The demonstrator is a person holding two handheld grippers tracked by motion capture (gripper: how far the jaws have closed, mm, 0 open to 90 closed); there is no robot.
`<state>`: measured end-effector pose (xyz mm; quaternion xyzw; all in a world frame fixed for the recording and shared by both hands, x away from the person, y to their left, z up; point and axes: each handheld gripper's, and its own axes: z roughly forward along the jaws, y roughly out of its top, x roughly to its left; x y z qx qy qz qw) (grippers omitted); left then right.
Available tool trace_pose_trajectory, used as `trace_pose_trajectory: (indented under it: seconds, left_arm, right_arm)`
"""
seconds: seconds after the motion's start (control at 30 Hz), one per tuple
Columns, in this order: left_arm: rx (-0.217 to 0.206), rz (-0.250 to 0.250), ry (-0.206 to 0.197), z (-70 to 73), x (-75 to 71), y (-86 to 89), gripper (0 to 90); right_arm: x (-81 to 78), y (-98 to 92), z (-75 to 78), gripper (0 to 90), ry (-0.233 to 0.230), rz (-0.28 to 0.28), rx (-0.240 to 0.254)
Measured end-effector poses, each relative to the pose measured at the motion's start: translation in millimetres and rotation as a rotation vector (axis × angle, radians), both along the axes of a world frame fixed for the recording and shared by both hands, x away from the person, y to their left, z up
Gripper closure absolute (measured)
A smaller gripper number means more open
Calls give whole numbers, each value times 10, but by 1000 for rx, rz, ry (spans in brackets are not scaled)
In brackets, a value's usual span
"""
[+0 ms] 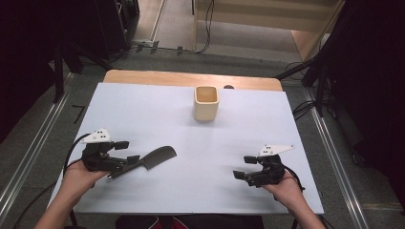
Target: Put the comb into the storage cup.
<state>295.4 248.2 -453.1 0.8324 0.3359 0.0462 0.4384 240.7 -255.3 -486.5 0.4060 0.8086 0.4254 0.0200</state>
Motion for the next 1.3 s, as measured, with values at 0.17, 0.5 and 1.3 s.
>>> trace_pose_trajectory:
  seconds: [0.17, 0.5, 1.3]
  left_arm:
    - [8, -3, 14, -80, 9, 18, 253]
    - [20, -18, 28, -194, 9, 26, 263]
    - [128, -11, 77, -370, -70, 100, 324]
  right_arm:
    - [1, 3, 0, 177, -1, 1, -2]
    - [2, 6, -2, 176, -1, 4, -3]
    - [38, 48, 10, 177, -6, 24, -2]
